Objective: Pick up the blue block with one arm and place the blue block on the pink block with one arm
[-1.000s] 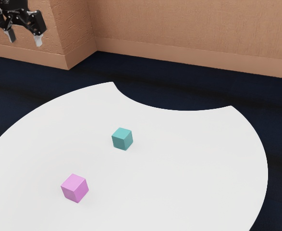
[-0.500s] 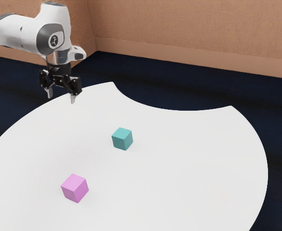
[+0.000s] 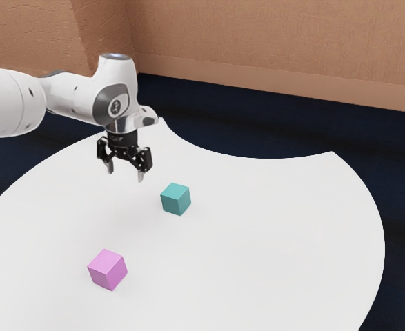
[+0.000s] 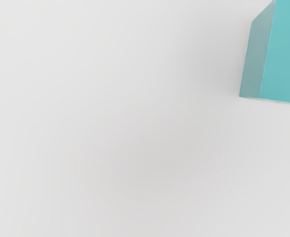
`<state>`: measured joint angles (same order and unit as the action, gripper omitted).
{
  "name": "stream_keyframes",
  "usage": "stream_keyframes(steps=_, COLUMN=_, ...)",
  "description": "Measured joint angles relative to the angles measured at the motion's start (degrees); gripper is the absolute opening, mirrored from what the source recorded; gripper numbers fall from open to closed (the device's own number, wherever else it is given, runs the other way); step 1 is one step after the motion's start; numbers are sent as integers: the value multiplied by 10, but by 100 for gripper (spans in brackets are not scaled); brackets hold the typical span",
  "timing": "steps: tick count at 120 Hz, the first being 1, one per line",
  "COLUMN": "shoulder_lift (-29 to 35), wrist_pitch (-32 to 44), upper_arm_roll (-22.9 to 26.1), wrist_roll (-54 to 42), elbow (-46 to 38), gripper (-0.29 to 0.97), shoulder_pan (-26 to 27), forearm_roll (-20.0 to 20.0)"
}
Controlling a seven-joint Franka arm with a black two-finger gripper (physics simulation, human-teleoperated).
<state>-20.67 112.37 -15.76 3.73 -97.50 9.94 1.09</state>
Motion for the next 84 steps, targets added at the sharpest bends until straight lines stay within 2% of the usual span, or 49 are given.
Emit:
stream_keyframes(steps=25, shoulder_lift=-31, wrist_pitch=18, upper_arm_roll=12, wrist_roll=-4, elbow=15, gripper=68, shoulder_pan=-1, forearm_roll=-8)
stream_keyframes(steps=84, shoulder_lift=-151, wrist_pitch=27, upper_arm_roll=40, wrist_roll=-9, elbow=133, gripper=68, shoulder_pan=-1, forearm_roll=-36)
